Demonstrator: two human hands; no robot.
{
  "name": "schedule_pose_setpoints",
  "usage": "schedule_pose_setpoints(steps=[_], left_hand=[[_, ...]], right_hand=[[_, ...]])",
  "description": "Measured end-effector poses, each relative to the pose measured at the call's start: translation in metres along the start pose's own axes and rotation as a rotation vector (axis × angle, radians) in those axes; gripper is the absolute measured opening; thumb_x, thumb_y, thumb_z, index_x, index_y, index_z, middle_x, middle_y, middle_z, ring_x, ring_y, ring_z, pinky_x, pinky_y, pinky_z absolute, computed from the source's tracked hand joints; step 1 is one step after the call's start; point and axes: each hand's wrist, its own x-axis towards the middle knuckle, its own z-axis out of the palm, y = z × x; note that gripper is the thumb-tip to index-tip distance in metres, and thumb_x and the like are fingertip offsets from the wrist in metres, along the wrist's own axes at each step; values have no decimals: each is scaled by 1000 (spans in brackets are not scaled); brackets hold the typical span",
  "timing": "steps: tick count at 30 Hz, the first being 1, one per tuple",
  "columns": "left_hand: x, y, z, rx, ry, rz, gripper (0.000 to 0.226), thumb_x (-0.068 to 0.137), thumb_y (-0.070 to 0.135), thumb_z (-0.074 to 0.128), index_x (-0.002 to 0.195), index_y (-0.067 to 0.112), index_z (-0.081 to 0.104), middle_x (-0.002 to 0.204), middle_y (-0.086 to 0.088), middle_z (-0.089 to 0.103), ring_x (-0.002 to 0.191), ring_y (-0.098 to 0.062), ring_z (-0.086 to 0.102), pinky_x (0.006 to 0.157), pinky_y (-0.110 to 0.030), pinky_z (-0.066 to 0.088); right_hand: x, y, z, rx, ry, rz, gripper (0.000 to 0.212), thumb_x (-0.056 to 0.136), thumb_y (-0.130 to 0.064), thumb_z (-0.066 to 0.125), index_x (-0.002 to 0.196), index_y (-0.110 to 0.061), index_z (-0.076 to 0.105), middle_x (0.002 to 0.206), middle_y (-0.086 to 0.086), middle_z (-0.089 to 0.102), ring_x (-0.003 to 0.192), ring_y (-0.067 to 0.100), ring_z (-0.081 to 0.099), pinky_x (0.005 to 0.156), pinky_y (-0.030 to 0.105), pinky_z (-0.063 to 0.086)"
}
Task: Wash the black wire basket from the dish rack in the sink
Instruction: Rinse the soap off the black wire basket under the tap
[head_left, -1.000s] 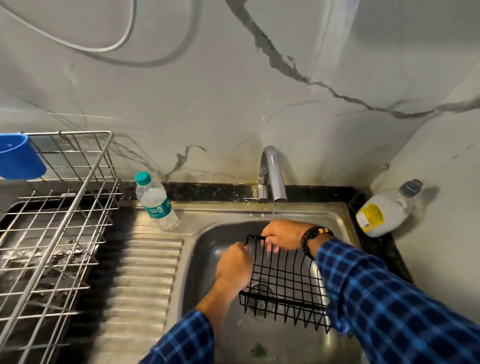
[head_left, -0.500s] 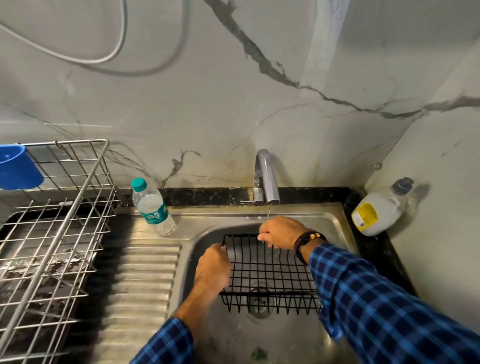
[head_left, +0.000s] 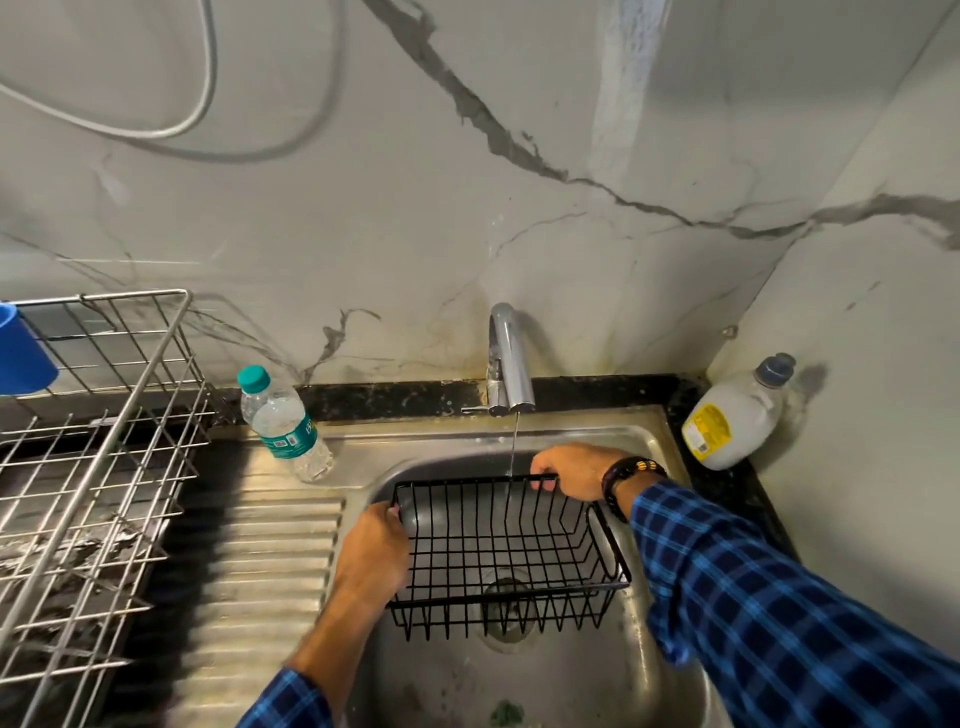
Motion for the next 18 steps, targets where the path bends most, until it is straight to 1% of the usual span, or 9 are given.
schedule_pose_setpoints(steps=[2,4,7,10,12,13,14,16,18], left_hand=[[4,-6,-7,-29,19,-34,37,107,24,36,88,8,62,63,-11,60,50,-29,63,53,-47,61],[5,-11,-19,-67,42,-52,34,107,19,36,91,3,61,63,-11,57,48,-26,58,49,-41,59],[3,-24,-38,-88,89,-47,31,107,20,35,98,5,59,69,-10,56,53,-25,55,49,-41,59],[1,-32,-50,-52,132,-43,31,107,21,35,99,6,61,74,-12,57,55,-26,56,53,-51,61],[0,-33,-55,-67,131,-50,30,106,20,35,102,6,62,77,-13,57,59,-27,57,52,-49,62],[0,-33,-58,-77,133,-49,30,106,19,35,105,6,62,79,-13,57,61,-27,57,51,-47,61],[-1,-33,-59,-86,133,-45,30,107,19,35,106,6,63,80,-13,58,62,-27,57,50,-45,61],[-4,-32,-59,-98,122,-35,30,107,19,36,101,7,63,79,-13,60,61,-25,57,52,-45,61],[-9,-28,-56,-81,119,1,31,107,19,36,90,11,62,75,-12,60,59,-25,56,58,-51,62]], right_hand=[[5,-10,1,73,40,-49,16,99,-27,52,109,-25,64,110,-1,63,103,19,59,96,39,49],[11,-24,3,42,92,-121,18,98,-41,53,103,-27,63,101,-4,63,95,16,59,90,37,50],[17,-48,5,-109,181,-177,24,102,-38,47,102,-23,65,93,-2,63,90,16,59,85,35,50],[16,-67,3,-127,158,-221,27,105,-37,38,108,-24,62,107,3,61,99,20,56,91,36,48],[15,-67,7,-85,125,-247,33,106,-37,33,129,-32,57,129,2,59,117,22,54,100,38,43],[12,-64,8,-96,107,-249,36,107,-33,32,137,-33,52,135,1,56,123,22,51,103,37,41],[9,-58,9,-89,98,-245,37,107,-29,33,140,-30,49,133,1,55,123,22,52,102,35,41],[5,-42,10,-133,82,-207,29,106,-28,37,127,-25,57,113,0,59,107,22,59,84,27,46],[-1,-30,9,-94,72,-124,26,103,-35,38,110,-25,62,98,2,62,89,19,61,70,26,45]])
